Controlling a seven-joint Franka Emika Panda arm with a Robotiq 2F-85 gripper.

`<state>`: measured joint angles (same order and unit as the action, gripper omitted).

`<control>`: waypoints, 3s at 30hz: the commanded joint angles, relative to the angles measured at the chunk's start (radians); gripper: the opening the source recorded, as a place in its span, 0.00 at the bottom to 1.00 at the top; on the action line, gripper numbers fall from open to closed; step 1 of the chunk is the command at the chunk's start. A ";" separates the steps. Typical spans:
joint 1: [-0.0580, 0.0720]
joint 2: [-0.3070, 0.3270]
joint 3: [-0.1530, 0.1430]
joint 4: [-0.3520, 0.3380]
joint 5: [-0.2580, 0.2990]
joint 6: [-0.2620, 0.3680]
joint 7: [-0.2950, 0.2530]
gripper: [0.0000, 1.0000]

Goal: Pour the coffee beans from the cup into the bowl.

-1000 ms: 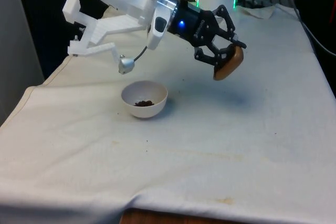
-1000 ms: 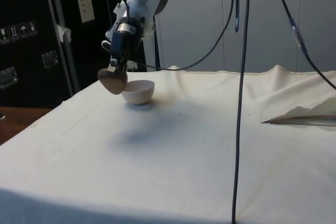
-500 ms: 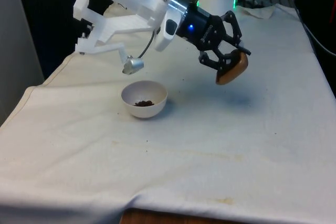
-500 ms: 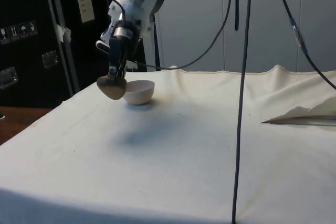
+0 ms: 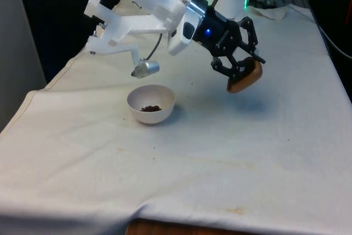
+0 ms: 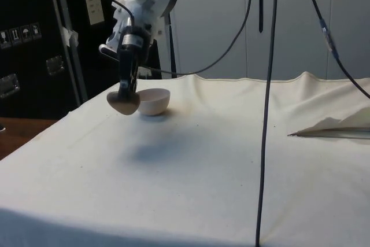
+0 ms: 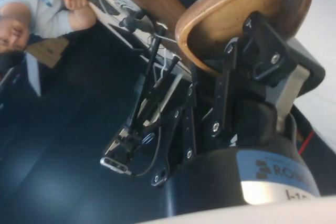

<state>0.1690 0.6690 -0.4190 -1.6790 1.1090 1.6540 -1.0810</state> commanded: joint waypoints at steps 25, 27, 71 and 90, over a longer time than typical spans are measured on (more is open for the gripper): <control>0.011 -0.020 0.049 -0.011 -0.184 0.107 0.039 0.00; 0.011 -0.021 0.051 -0.012 -0.191 0.110 0.039 0.00; 0.007 -0.143 0.128 -0.210 -0.436 0.377 -0.026 0.00; 0.009 -0.182 0.159 -0.288 -0.555 0.497 -0.008 0.00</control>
<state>0.1670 0.4960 -0.2540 -1.9530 0.5660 2.1260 -1.0970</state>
